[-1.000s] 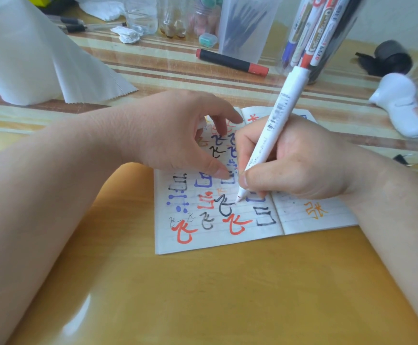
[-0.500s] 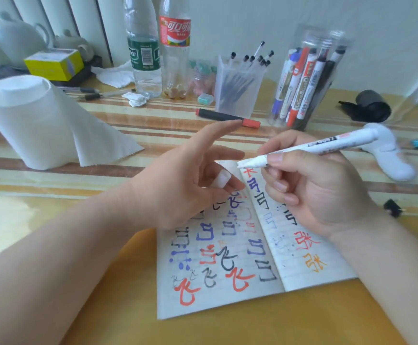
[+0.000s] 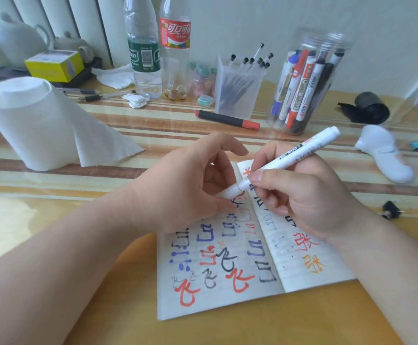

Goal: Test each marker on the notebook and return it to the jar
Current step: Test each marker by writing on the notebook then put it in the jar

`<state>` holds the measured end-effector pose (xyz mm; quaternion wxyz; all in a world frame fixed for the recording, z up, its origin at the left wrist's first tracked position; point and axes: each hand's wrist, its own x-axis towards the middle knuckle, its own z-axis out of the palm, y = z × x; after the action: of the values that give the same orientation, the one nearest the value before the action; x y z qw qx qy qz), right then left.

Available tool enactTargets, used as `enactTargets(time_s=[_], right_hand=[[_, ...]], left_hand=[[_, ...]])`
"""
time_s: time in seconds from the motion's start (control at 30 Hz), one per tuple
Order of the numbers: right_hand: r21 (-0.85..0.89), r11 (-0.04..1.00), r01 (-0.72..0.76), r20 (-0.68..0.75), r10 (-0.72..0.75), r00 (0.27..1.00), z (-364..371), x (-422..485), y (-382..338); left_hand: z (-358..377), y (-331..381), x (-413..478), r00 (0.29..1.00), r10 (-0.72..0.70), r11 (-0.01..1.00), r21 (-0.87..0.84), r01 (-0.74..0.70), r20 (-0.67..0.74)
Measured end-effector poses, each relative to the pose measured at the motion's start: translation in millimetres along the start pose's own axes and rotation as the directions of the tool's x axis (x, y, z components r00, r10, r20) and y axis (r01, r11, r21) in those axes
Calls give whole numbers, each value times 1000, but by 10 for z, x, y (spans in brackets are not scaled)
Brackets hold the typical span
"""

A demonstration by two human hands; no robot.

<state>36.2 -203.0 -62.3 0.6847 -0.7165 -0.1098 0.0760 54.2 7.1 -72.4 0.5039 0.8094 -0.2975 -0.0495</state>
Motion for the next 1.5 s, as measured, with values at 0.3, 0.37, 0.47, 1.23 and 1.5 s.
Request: enactTargets(time_s=[0.3,0.37,0.47,1.23,1.5], right_hand=[[99,990,104,-49,-100,994,-48,19,15],[102,992,79,-63,-73,995,-54,24,20],[159,986,47,-40,-42,998,-45,22,12],[31,946,323,-404,-284,869,-45,76,-1],[-359,793,493,-332,-602,726,-2,-17,-85]], left_hand=[[-8,32,-8,995,-56,952,296,78,-82],[-8,42,-13,998,-19,936,351,42,-68],[-26,46,-43,988,107,925,377,-57,-112],[1,8,5,970,62,884,463,56,-236],[59,94,-30,985,-97,879,452,154,-146]])
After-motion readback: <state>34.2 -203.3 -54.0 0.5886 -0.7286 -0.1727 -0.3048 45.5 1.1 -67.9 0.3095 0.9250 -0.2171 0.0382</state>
